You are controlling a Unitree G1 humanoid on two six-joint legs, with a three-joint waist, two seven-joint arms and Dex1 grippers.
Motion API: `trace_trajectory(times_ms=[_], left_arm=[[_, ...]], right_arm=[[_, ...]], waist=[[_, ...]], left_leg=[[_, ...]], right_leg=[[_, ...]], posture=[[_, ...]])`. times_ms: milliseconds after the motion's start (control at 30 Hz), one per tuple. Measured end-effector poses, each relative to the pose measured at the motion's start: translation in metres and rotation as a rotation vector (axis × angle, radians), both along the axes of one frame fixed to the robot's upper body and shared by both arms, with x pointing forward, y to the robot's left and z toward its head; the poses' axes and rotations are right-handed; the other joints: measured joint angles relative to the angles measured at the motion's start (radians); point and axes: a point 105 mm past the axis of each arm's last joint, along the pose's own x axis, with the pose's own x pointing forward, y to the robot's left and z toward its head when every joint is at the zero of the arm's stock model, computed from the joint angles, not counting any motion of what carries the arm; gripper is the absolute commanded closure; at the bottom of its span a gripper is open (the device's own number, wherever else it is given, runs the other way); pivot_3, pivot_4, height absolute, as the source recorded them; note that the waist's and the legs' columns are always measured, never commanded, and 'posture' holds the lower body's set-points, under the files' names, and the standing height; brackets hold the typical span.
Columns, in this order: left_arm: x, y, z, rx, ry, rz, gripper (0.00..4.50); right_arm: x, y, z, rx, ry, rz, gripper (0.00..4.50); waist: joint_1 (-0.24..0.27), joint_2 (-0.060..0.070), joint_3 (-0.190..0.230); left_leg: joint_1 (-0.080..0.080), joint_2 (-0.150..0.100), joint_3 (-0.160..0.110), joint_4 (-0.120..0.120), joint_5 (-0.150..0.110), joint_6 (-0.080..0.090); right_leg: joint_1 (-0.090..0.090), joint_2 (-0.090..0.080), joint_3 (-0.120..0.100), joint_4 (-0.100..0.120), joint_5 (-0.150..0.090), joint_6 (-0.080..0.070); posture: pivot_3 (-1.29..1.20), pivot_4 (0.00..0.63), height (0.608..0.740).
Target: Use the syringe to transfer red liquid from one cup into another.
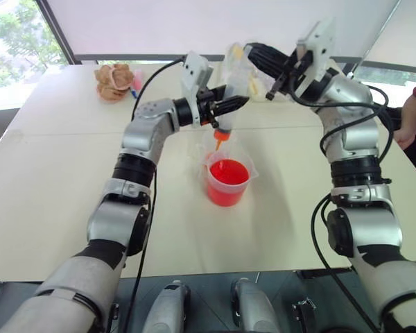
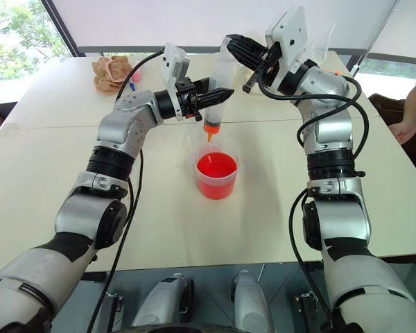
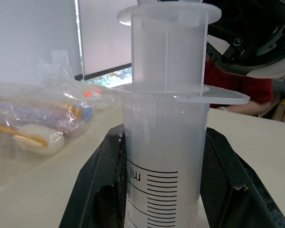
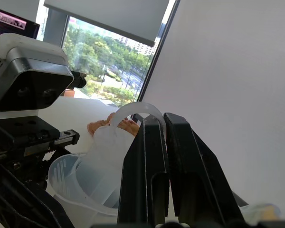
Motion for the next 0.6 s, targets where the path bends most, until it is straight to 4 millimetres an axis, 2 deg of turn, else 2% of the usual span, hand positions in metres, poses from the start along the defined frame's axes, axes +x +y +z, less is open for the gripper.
trace_trajectory(times_ms=[400,600], left_arm=[[0.000,0.000,-0.003,0.004,0.018,-0.001,3.08],[0.000,0.000,-0.003,0.004,0.022,0.000,3.08]], right_arm=[[0.001,0.004,-0.019,0.049,0.065,0.007,4.48],[0.001,0.006,-0.021,0.052,0.072,0.009,4.48]], waist=[[0.000,0.000,0.000],[0.000,0.000,0.000]], left_leg=[[0.000,0.000,0.000,0.000,0.000,0.000],[0.000,0.000,0.000,0.000,0.000,0.000]], right_leg=[[0.000,0.000,0.000,0.000,0.000,0.000],[0.000,0.000,0.000,0.000,0.000,0.000]], posture=[[0.00,0.150,0.740],[0.00,0.150,0.740]])
